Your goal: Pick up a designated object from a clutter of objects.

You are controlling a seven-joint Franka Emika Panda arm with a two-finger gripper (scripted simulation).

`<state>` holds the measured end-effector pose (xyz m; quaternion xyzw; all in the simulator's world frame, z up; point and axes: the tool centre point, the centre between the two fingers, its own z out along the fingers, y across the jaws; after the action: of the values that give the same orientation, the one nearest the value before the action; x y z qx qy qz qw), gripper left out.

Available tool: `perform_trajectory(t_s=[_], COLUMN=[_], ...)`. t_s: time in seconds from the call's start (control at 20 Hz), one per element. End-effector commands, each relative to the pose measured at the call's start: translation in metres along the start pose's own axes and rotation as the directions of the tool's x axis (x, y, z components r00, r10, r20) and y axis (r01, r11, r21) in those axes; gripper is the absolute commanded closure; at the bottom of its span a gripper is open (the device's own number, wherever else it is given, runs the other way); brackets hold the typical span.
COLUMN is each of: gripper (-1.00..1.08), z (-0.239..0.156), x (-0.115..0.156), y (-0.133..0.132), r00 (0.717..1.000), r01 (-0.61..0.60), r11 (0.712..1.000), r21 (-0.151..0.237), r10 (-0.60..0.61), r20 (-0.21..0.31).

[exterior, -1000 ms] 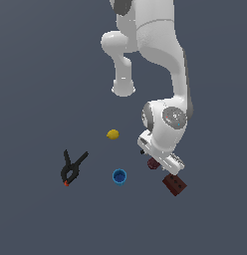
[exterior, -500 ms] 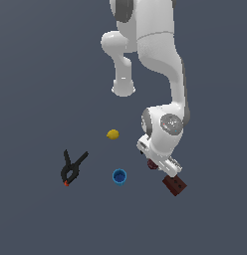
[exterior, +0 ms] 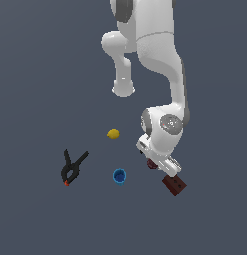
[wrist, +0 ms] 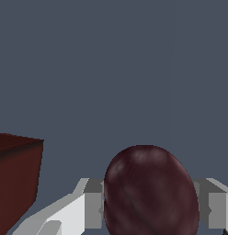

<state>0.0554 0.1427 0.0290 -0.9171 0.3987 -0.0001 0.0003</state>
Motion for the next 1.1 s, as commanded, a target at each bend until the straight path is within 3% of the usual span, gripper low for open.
perform_trajectory(t_s=[0.0, 0.5, 1.05], gripper=[1.08, 1.08, 1.08], z=[-0.001, -0.026, -0.094], x=[0.000, 0.006, 0.023], y=[0.001, 0.023, 0.085], r00=[1.000, 1.000, 1.000], r01=[0.000, 0.000, 0.000], r11=[1.000, 1.000, 1.000], r21=[0.000, 0.000, 0.000], r10=[0.000, 0.000, 0.000], r20=[0.000, 0.000, 0.001])
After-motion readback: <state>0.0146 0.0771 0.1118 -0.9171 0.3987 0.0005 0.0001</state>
